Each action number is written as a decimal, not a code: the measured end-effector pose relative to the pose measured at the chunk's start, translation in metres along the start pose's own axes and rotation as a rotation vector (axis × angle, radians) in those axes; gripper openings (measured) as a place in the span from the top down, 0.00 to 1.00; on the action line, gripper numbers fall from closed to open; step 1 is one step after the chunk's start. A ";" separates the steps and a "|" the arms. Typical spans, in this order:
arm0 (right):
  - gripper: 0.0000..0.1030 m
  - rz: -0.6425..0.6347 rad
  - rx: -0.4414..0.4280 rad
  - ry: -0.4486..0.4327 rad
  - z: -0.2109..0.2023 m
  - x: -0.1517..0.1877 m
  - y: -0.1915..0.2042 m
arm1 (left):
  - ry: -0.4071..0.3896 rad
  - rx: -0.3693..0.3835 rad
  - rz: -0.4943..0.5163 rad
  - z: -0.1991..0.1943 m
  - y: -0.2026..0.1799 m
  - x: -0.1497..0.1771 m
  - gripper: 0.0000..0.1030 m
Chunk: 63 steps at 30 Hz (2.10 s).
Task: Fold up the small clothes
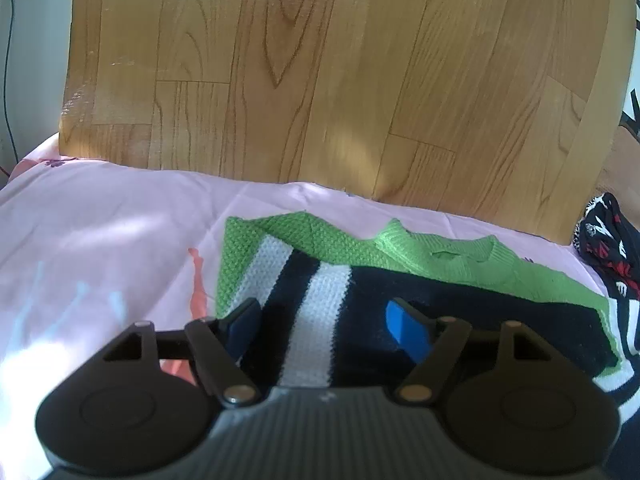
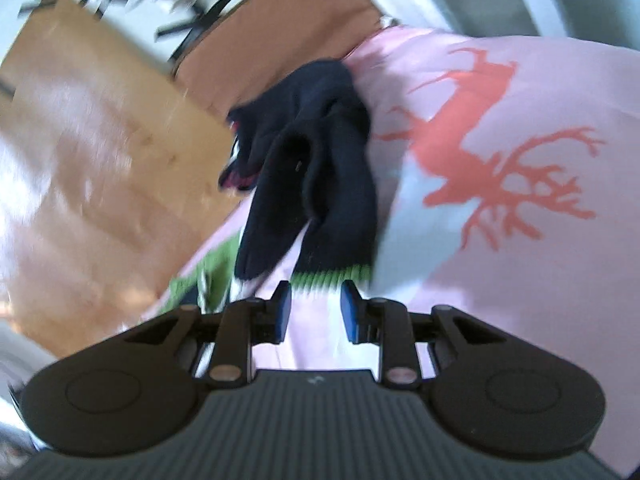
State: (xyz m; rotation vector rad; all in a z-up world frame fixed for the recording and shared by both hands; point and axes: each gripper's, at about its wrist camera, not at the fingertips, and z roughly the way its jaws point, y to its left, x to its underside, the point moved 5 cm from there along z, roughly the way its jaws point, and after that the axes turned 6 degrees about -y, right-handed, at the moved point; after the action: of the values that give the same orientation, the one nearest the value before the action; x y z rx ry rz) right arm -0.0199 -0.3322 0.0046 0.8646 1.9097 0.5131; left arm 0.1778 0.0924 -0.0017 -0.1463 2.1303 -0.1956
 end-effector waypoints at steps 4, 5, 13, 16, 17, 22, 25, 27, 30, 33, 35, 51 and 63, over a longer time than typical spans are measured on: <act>0.60 0.061 -0.012 -0.067 0.009 -0.022 0.008 | -0.001 0.001 -0.003 0.000 0.000 0.000 0.30; 0.60 0.071 -0.015 -0.082 0.016 -0.027 0.012 | -0.002 0.002 -0.005 -0.001 0.000 0.000 0.30; 0.59 0.057 0.172 -0.136 0.029 -0.047 -0.001 | 0.002 0.015 -0.011 0.000 0.001 0.000 0.27; 0.59 -0.024 0.199 -0.084 0.028 -0.029 -0.009 | 0.005 0.013 0.004 0.001 -0.001 0.001 0.25; 0.61 -0.068 0.211 -0.061 0.031 -0.023 -0.010 | 0.005 0.012 0.006 0.001 -0.001 0.001 0.25; 0.93 -0.189 0.222 -0.050 0.036 -0.020 -0.003 | 0.001 0.012 -0.012 0.000 0.001 0.001 0.25; 0.94 -0.156 0.289 -0.217 0.017 -0.066 -0.006 | 0.001 0.011 -0.012 0.000 0.001 0.001 0.25; 0.94 -0.194 0.319 -0.338 -0.002 -0.100 0.005 | 0.003 0.011 -0.005 0.000 0.001 0.001 0.24; 0.94 -0.291 0.282 -0.418 -0.021 -0.131 0.038 | 0.005 0.012 0.002 0.000 0.000 0.001 0.23; 0.94 -0.377 0.208 -0.416 -0.026 -0.137 0.078 | 0.001 0.018 -0.010 -0.001 0.001 0.000 0.23; 0.94 -0.400 0.124 -0.360 -0.022 -0.130 0.104 | -0.007 0.032 -0.035 -0.004 0.005 -0.002 0.22; 0.94 -0.457 -0.547 0.364 0.097 0.089 0.357 | -0.161 0.034 -0.330 -0.052 0.096 -0.047 0.17; 0.73 -0.497 -0.299 0.113 0.117 0.028 0.251 | -0.044 0.056 -0.218 -0.036 0.076 -0.035 0.17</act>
State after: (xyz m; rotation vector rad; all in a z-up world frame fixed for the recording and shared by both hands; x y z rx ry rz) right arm 0.1639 -0.1456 0.0996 0.1580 1.9930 0.5280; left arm 0.1645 0.1758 0.0311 -0.3473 2.0611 -0.3765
